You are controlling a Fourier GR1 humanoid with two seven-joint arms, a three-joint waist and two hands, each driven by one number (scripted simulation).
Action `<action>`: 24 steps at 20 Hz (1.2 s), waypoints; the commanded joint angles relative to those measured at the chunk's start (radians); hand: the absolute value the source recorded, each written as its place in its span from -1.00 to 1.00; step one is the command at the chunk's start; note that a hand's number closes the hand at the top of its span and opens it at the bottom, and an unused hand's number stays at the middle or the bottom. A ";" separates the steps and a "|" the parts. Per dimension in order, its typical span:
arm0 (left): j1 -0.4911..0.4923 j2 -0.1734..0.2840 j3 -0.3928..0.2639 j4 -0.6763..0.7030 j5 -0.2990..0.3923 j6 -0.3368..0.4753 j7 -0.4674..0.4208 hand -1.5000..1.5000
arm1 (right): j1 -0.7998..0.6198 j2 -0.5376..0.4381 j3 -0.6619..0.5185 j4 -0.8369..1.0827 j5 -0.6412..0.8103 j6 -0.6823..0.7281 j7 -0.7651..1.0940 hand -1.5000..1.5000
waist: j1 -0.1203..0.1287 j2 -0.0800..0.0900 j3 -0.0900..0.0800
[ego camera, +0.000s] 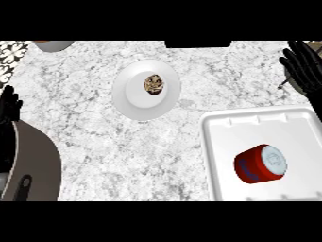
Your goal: Pick the can from the tray and place it in the tiered basket
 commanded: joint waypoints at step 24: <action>0.042 0.064 -0.127 -0.096 0.283 -0.170 0.139 0.00 | 0.377 -0.225 0.029 -0.292 0.408 -0.141 0.180 -1.00 | -0.056 -0.002 -0.057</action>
